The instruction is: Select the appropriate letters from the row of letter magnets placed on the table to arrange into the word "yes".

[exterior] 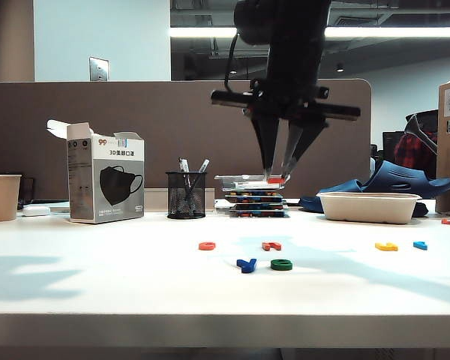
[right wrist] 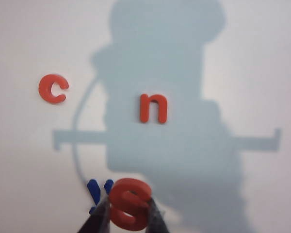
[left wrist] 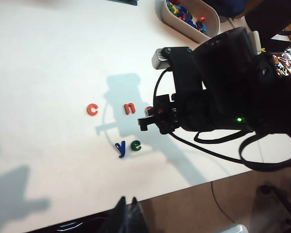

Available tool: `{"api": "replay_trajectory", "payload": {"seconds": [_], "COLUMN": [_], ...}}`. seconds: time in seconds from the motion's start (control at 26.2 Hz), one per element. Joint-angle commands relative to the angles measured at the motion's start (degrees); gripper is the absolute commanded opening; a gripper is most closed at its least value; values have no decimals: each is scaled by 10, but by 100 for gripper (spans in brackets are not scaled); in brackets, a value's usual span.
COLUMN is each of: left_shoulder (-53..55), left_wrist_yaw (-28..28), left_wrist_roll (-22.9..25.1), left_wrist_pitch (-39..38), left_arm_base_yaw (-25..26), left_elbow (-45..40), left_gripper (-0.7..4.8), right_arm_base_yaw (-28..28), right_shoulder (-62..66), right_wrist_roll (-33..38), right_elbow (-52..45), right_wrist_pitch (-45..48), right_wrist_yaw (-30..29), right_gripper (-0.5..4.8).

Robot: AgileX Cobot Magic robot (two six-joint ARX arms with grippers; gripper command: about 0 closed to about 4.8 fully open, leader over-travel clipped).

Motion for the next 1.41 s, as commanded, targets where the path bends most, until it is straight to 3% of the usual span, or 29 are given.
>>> {"api": "replay_trajectory", "payload": {"seconds": [0.04,0.54,0.99,1.41], "left_shoulder": [-1,-1,-1,-1], "left_wrist_yaw": [-2,-2,-2,-2], "left_wrist_roll": [2,2,2,2], "left_wrist_pitch": [4,4,4,4], "left_arm_base_yaw": [0,0,0,0], "left_elbow": [2,2,2,2], "left_gripper": [-5,-5,-5,-5], "right_arm_base_yaw": [1,-2,-2,-5], "right_shoulder": [-21,-101,-117,-105], "right_wrist_roll": [-2,-1,-2,-2], "right_elbow": [-9,-116,-253,-308], "right_wrist_pitch": [-4,7,118,195], "right_wrist_yaw": [0,3,-3,-3], "right_gripper": [57,57,57,57]}}
